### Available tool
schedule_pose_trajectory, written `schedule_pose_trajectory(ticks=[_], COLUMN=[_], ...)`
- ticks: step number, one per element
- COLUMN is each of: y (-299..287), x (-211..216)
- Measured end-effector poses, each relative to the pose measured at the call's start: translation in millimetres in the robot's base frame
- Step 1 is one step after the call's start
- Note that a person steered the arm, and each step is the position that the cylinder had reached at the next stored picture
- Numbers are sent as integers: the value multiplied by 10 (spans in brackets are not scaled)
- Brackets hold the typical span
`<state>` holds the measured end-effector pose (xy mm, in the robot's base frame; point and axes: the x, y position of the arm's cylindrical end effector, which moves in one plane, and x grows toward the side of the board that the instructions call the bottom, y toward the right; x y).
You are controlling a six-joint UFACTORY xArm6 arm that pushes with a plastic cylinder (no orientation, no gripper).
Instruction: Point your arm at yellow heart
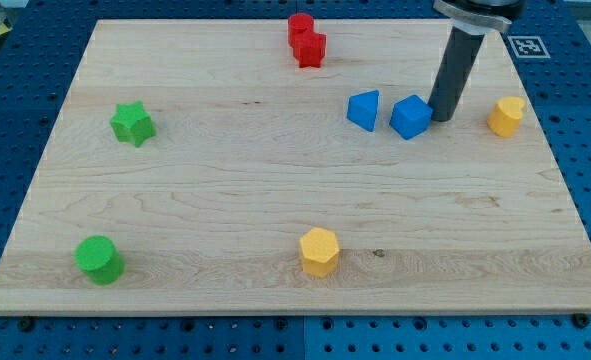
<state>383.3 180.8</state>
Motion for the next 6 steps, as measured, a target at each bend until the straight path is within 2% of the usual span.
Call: schedule_pose_trajectory(ticks=[1,3,4,6], y=[260,1134,1172,1098], x=[-306,-415,-411,-43])
